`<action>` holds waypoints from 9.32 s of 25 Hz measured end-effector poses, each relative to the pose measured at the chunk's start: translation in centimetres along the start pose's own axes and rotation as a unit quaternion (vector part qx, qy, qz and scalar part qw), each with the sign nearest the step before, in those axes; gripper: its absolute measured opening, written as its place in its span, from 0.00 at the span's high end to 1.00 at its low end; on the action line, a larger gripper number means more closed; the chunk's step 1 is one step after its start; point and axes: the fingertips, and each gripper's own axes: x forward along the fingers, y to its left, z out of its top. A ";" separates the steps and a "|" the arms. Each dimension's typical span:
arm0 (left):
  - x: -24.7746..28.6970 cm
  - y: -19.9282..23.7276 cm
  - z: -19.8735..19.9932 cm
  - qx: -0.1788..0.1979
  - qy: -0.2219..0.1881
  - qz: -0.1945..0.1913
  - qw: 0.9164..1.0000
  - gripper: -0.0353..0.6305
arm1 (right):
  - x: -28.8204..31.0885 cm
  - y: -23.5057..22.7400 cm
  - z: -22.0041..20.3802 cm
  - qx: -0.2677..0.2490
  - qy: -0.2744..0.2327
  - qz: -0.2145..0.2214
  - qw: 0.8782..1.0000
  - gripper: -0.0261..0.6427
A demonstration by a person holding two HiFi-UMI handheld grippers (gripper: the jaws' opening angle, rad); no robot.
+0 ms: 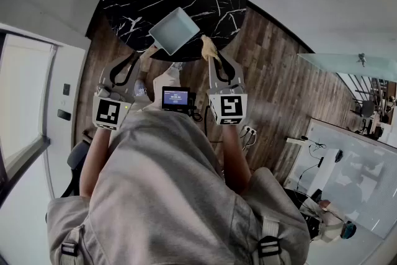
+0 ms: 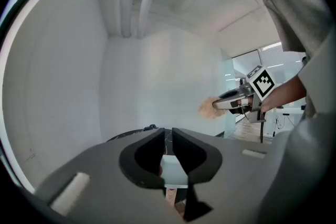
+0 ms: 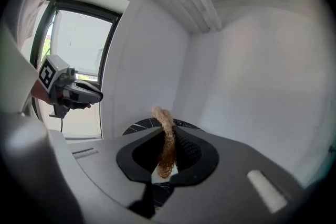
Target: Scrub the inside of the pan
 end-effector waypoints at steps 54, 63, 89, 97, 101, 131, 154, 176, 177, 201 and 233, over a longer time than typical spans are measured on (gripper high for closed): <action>1.1 -11.0 -4.3 0.039 0.103 -0.012 0.994 0.82 | -5.1 -9.1 -8.2 0.022 0.008 -0.018 1.000 0.88; 3.8 -3.4 -11.4 0.044 0.156 -0.078 0.984 0.74 | 7.8 -3.1 -4.2 -0.121 0.061 0.039 0.990 0.88; 4.9 -1.0 -29.7 0.045 0.346 -0.161 0.923 0.64 | 31.1 1.1 -22.3 -0.309 0.252 0.031 0.917 0.88; 5.0 -1.8 -32.7 0.073 0.377 -0.169 0.908 0.72 | 31.8 3.4 -24.7 -0.299 0.270 0.079 0.912 0.89; 5.4 -1.2 -32.8 0.086 0.381 -0.146 0.909 0.75 | 32.6 3.7 -25.4 -0.273 0.286 0.101 0.913 0.89; 5.4 -0.6 -32.8 0.132 0.397 -0.109 0.902 0.75 | 33.0 6.1 -26.5 -0.232 0.292 0.118 0.920 0.89; 5.5 -0.8 -33.1 0.138 0.425 -0.111 0.888 0.75 | 29.7 13.9 -26.2 -0.131 0.330 0.235 0.905 0.89; 5.4 -0.8 -34.2 0.135 0.462 -0.121 0.868 0.75 | 28.4 15.8 -25.6 0.290 0.382 0.342 0.808 0.90; 5.4 -0.8 -34.3 0.134 0.463 -0.121 0.868 0.75 | 28.2 15.9 -25.4 0.297 0.377 0.351 0.804 0.90; 5.5 -0.5 -34.3 0.124 0.462 -0.118 0.870 0.76 | 29.9 3.1 -20.4 -0.083 0.242 0.229 0.939 0.89; 5.7 -0.1 -34.0 0.091 0.464 -0.109 0.875 0.78 | 31.3 3.8 -28.1 -0.120 0.386 0.189 0.895 0.90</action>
